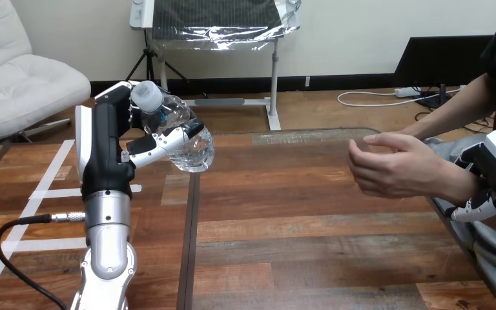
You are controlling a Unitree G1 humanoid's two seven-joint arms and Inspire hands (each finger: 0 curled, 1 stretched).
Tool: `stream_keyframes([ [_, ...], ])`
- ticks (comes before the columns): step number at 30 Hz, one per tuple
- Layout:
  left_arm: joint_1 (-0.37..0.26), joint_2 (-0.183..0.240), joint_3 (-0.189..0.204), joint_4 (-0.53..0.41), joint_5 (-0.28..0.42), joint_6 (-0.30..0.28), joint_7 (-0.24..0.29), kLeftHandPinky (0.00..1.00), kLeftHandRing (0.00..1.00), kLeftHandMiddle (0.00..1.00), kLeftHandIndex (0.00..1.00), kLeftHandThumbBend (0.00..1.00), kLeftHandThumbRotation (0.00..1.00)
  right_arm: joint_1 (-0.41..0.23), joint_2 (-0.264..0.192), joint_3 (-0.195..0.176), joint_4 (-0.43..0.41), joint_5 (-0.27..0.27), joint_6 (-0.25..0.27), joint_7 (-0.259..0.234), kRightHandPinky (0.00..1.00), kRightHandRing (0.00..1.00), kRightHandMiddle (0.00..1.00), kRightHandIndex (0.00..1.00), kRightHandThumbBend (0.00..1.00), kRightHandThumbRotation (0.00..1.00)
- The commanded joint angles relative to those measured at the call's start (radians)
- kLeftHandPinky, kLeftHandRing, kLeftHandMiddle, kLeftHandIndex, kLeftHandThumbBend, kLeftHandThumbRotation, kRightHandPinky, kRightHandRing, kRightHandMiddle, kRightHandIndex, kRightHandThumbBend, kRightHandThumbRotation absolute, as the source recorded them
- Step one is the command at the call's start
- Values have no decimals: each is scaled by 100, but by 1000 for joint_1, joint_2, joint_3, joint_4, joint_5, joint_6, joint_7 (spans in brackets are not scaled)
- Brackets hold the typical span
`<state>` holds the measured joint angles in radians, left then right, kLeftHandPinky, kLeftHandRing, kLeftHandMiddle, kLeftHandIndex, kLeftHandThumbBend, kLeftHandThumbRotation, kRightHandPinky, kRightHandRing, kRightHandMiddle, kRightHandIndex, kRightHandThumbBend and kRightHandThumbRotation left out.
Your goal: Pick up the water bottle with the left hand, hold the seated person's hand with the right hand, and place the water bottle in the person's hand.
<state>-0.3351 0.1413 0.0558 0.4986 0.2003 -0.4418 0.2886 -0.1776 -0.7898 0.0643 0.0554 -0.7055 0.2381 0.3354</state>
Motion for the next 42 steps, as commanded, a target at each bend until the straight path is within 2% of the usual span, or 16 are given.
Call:
stream_keyframes([
  [1, -66, -5, 0, -73, 10, -2, 14, 41, 43, 45, 46, 73, 0, -27, -33, -22, -39, -4, -7, -7, 44, 52, 58, 61, 63, 0],
  [7, -66, -8, -3, -78, 12, -2, 13, 40, 43, 45, 46, 73, 0, -21, -27, -35, -63, 1, -2, -14, 42, 50, 57, 59, 64, 0],
  [11, -67, -10, -5, -79, 13, -2, 13, 39, 42, 45, 46, 73, 0, -25, -24, -36, -82, -1, 23, 5, 43, 51, 57, 59, 64, 0],
  [19, -68, -8, -10, -75, 15, -18, 7, 38, 42, 45, 46, 72, 0, -26, -18, -40, -102, 8, 45, 15, 43, 52, 58, 59, 65, 0],
  [34, -65, -13, -9, -80, 17, -10, 14, 38, 42, 45, 46, 73, 0, -25, -18, -32, -107, 3, 50, 12, 44, 52, 58, 59, 68, 0],
  [37, -62, -15, -8, -85, 4, -3, -1, 38, 42, 45, 46, 73, 0, -24, -18, -32, -107, 4, 47, 11, 44, 52, 58, 59, 69, 0],
  [42, -61, -15, -9, -89, 18, 5, 11, 38, 42, 45, 46, 73, 0, -30, -15, -29, -104, 5, 54, 18, 44, 52, 58, 60, 69, 0],
])
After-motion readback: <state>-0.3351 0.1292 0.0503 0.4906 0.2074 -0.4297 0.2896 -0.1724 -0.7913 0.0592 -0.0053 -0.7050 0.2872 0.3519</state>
